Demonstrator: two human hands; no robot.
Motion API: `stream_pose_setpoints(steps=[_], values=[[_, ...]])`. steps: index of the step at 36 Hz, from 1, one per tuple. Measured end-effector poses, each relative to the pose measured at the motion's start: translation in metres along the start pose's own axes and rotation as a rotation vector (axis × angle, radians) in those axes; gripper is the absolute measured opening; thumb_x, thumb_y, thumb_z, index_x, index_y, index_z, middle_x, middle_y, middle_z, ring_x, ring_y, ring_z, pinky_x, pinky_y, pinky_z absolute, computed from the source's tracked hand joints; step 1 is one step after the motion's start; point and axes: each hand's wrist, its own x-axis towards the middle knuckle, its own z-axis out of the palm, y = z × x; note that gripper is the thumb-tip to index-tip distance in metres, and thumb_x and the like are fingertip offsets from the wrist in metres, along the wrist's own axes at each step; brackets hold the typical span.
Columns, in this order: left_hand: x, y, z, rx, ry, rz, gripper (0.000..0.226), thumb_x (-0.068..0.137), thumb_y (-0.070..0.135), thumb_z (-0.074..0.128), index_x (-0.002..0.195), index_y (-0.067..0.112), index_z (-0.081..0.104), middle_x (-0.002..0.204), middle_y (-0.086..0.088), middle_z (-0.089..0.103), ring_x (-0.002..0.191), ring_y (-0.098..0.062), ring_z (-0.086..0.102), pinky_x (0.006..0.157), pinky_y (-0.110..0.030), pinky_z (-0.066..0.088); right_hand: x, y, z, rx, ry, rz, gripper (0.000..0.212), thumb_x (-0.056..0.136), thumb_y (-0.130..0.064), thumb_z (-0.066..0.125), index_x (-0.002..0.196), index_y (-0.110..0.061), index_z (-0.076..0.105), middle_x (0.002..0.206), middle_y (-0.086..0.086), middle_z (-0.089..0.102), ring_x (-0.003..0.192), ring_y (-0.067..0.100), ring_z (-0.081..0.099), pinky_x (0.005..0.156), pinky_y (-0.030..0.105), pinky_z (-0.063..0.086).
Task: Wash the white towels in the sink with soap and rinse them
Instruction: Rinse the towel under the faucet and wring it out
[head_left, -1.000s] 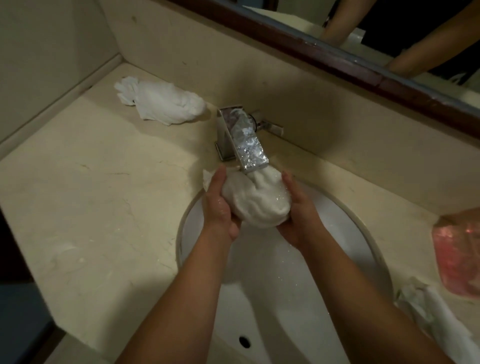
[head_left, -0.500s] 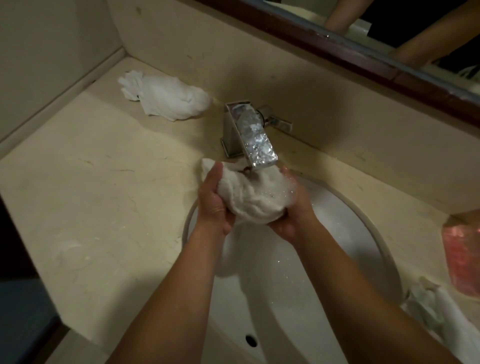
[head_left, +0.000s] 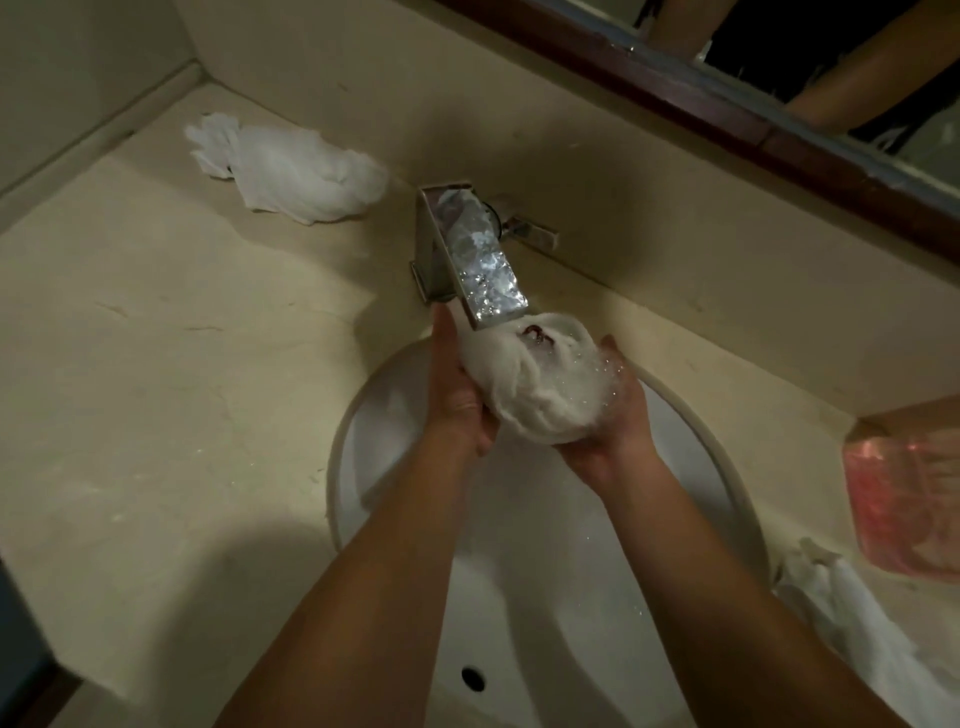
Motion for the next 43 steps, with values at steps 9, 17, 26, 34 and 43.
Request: stream_pose_setpoints(steps=[9,17,26,34,43], values=[[0.005,0.006,0.0,0.001,-0.038,-0.072,0.065,0.104,0.065,0.036,0.116,0.009,0.068,0.107,-0.012,0.071,0.083,-0.02,0.077,0.072,-0.031,0.061,0.002,0.001,-0.002,-0.086,-0.053,-0.063,0.064,0.109,-0.055,0.044,0.144,-0.005,0.063,0.142,0.018,0.066,0.13,0.035,0.065,0.115,0.05,0.047],[-0.01,0.022,-0.021,-0.022,-0.116,-0.011,0.081,0.072,0.07,0.079,0.118,0.002,0.079,0.126,-0.023,0.072,0.124,-0.037,0.066,0.121,-0.049,0.042,0.008,0.019,0.018,-0.086,-0.115,-0.014,0.047,0.107,-0.051,0.048,0.126,-0.021,0.079,0.139,0.013,0.069,0.127,0.032,0.065,0.115,0.053,0.044],[-0.016,0.043,-0.041,-0.037,0.064,0.065,0.082,0.086,0.06,0.07,0.134,-0.006,0.064,0.144,-0.035,0.057,0.139,-0.047,0.053,0.124,-0.058,0.035,0.008,0.034,0.046,-0.081,-0.054,0.016,0.041,0.109,-0.042,0.053,0.127,-0.01,0.073,0.114,0.01,0.078,0.098,0.024,0.077,0.091,0.04,0.06],[-0.009,0.034,-0.04,-0.045,0.102,0.094,0.117,0.062,0.065,0.095,0.146,-0.007,0.056,0.146,-0.036,0.056,0.137,-0.05,0.056,0.12,-0.065,0.039,0.01,0.032,0.042,-0.073,-0.031,-0.019,0.032,0.11,-0.033,0.053,0.102,-0.015,0.079,0.093,0.006,0.079,0.083,0.022,0.076,0.075,0.035,0.061],[-0.011,0.009,-0.027,-0.059,0.127,0.075,0.111,0.06,0.058,0.096,0.144,-0.004,0.058,0.142,-0.034,0.059,0.134,-0.049,0.059,0.119,-0.063,0.041,-0.002,0.02,0.017,-0.083,-0.081,-0.059,0.035,0.109,-0.033,0.05,0.119,-0.014,0.078,0.122,0.009,0.077,0.108,0.024,0.075,0.107,0.044,0.052]])
